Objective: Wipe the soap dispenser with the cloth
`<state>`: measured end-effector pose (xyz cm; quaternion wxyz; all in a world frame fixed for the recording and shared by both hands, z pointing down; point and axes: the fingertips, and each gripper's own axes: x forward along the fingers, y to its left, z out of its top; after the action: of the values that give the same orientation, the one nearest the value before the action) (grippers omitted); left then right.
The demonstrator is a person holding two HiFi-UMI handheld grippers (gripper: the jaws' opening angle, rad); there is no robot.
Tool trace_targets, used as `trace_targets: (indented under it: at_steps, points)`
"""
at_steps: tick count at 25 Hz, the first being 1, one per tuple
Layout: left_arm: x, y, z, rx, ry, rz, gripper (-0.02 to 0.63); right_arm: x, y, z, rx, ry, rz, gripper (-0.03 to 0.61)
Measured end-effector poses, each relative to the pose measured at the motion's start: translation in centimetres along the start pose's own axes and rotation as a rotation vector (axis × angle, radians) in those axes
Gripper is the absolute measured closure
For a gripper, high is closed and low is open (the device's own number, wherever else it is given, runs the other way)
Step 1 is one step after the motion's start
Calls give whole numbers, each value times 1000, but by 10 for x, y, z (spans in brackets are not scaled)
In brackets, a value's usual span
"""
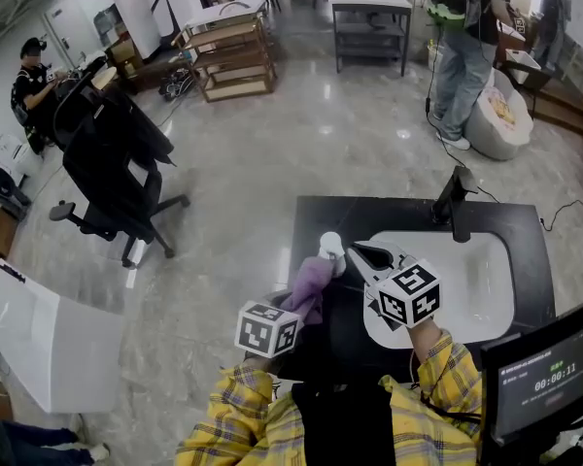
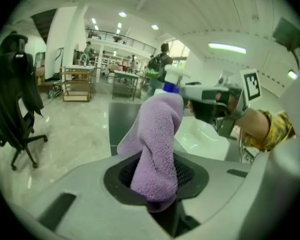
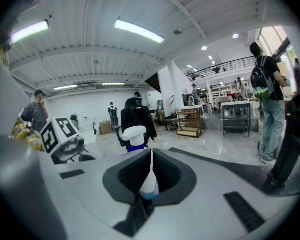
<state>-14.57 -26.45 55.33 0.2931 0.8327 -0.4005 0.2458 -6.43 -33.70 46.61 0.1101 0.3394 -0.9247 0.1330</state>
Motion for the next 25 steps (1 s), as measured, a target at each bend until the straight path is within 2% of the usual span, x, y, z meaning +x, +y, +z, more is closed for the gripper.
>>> trace_targets:
  at_steps: [3,6,7,8,13,17,21,25]
  points:
    - [-20,5,13,-111,-128,-14,532,-1,12,6,-76,-36,126,571]
    - [-36,11,22,-162,-205,-4,532,1,14,11,-176,-31,202,562]
    - [-40,12,24,-174,-222,-2,532,3,14,9,-199,-9,231,474]
    - [-43,13,24,-185,-235,1,532,5,15,6,-212,15,264,360]
    - [-49,12,21,-199,-246,12,532,16,23,-3,-265,64,411,345]
    - [-47,10,23,-194,-243,11,532,30,34,-13,-367,139,513,339]
    - [-48,4,22,-186,-240,9,532,42,36,-13,-353,141,556,339]
    - [-49,-4,19,-183,-240,10,532,42,35,-12,-398,156,589,339]
